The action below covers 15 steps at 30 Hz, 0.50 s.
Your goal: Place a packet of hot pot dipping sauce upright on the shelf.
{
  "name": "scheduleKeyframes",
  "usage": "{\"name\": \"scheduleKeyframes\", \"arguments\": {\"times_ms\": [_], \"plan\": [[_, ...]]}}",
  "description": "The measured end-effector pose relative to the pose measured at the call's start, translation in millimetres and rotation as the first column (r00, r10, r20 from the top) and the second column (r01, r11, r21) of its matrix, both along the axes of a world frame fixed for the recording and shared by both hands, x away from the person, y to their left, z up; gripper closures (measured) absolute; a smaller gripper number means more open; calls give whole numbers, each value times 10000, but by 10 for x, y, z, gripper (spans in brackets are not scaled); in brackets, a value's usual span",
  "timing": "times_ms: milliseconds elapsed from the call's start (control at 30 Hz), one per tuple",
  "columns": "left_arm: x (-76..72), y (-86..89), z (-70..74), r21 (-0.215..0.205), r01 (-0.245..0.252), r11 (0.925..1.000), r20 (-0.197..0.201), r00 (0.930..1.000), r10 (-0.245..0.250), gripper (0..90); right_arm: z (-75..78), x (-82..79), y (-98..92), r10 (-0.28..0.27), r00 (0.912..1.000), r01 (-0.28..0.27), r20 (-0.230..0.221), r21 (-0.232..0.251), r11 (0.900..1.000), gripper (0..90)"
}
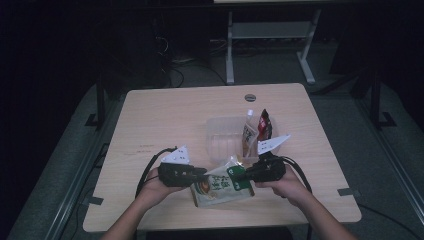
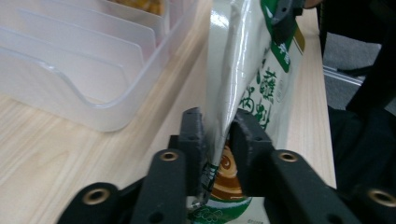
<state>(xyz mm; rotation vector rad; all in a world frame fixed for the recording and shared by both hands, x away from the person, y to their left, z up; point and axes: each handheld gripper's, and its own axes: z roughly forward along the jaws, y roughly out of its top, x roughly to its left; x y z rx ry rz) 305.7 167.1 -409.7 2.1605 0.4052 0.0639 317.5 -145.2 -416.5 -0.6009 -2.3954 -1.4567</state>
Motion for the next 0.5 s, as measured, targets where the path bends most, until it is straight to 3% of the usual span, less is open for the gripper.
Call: {"name": "scheduleKeyframes", "arguments": {"times_ms": [233,500], "plan": [[2,117,60,-388,-662,9970,77,9978,666,606,52,-10,-34,-91,10000,92,-27,474,9988,899],[13,233,71,-292,-924,9953,73,9957,927,577,160,-59,-32,159,9999,-151,-55,1238,9922,900]]}}
